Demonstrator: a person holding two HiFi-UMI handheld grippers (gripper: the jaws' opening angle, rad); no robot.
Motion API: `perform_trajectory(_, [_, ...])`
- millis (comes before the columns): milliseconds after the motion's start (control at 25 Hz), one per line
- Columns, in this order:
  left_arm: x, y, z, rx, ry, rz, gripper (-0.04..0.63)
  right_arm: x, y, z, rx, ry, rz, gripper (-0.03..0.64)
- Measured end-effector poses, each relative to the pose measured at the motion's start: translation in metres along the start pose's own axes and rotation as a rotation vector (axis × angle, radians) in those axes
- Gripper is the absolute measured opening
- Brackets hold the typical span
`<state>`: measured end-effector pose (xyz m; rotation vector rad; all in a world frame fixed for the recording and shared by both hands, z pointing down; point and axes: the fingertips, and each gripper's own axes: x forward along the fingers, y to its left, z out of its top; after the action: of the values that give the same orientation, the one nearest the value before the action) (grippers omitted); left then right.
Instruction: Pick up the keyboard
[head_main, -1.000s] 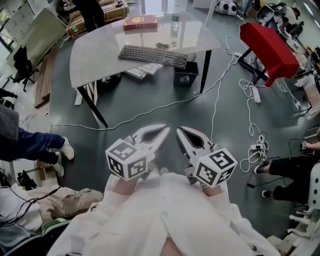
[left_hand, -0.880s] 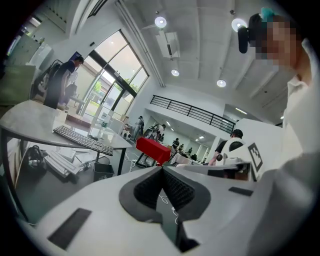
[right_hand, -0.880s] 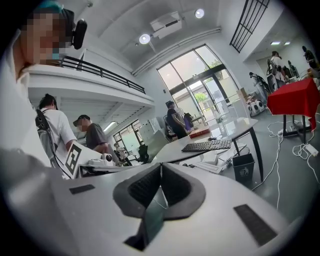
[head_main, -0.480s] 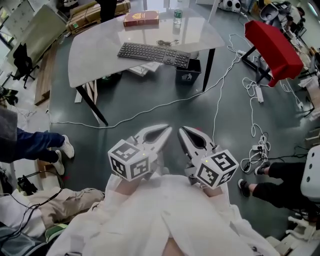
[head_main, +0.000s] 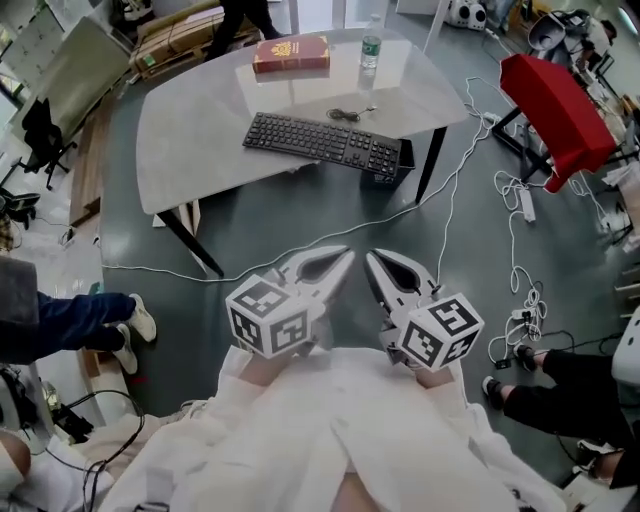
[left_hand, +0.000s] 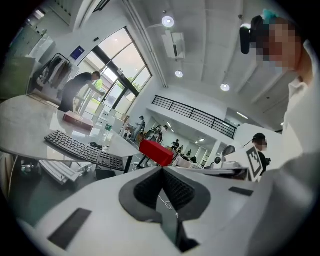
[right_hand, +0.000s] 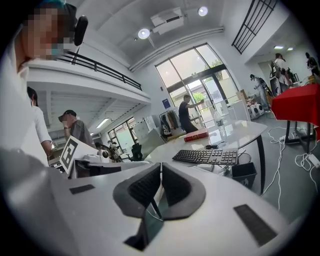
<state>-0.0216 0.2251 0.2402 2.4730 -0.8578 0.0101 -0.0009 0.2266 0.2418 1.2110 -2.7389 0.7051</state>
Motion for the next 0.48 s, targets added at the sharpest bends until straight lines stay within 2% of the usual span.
perform_trajectory(480, [0.034, 0.074, 0.047, 0.039, 0.066, -0.049, 0.014, 0.079, -0.036, 0.038, 0.035, -0.024, -0.062, 0.032])
